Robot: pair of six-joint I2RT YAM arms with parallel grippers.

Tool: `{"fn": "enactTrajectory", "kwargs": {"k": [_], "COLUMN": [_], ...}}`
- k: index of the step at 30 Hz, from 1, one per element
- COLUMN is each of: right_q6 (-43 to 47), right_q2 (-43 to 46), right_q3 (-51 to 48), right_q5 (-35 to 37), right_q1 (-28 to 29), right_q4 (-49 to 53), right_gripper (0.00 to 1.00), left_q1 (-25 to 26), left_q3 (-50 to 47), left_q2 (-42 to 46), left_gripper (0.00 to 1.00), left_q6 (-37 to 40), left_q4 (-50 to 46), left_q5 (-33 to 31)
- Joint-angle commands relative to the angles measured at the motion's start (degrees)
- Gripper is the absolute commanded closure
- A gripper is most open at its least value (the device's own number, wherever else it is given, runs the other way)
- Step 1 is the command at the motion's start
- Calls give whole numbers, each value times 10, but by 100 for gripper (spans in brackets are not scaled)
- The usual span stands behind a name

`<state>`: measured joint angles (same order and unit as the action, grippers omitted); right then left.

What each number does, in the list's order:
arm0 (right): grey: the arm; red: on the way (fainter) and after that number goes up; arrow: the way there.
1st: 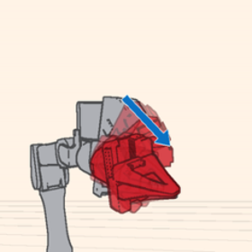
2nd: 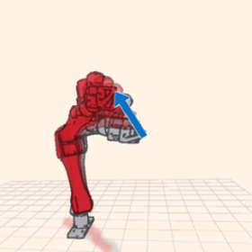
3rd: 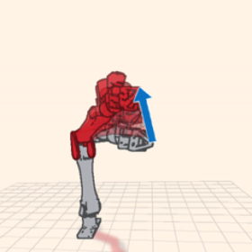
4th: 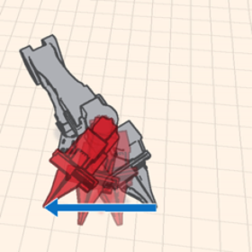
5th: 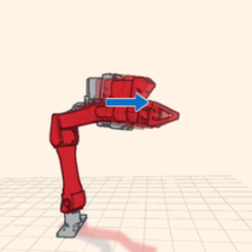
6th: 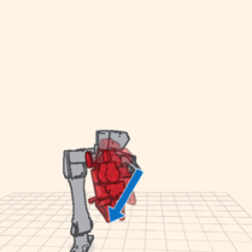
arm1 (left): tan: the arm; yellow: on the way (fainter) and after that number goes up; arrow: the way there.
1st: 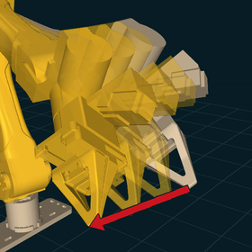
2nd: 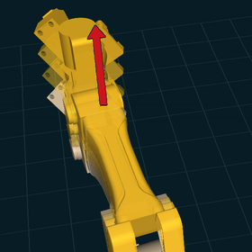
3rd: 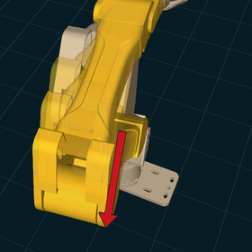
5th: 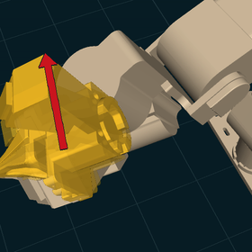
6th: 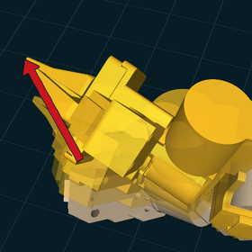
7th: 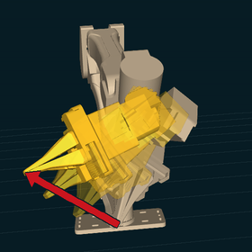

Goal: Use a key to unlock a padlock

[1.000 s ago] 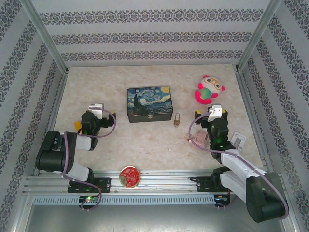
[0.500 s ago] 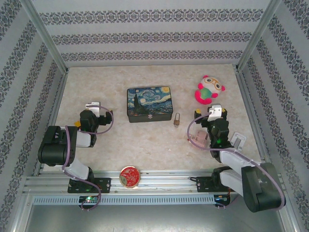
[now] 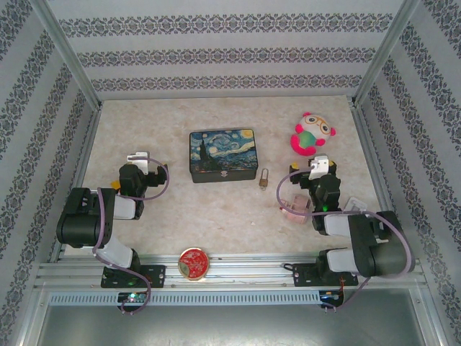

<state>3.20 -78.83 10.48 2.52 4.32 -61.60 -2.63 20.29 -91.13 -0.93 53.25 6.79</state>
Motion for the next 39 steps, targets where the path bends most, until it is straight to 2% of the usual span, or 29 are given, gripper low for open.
{"fn": "enactTrajectory", "kwargs": {"k": [1,5,12,15,23,30,39], "right_q6": [-5,-18,-73,-100,-81,-48,-45], "right_q2": [-43,-105,-97,-96,-94,-96,-96], "right_q3": [-6,3,20,46,78,89,89], "right_q5": [-29,-27,-42,-71,-102,-196,-199], "right_q1": [-7,-14,-59,-85,-79,-78,-78], "right_q4": [-84,-140,-97,-47,10,25,27], "right_gripper": [2,2,2,2,2,2,2], "left_q1": [-4,-4,-4,-4,-4,-4,-4], "left_q3": [5,5,5,5,5,5,5], "left_q2": [-1,-1,-1,-1,-1,-1,-1], "left_gripper": [1,1,1,1,1,1,1], "left_q6": [-10,-10,-10,-10,-10,-10,-10], "left_q4": [37,37,38,38,38,37,38], "left_q5": [-6,-6,-6,-6,-6,-6,-5]}}
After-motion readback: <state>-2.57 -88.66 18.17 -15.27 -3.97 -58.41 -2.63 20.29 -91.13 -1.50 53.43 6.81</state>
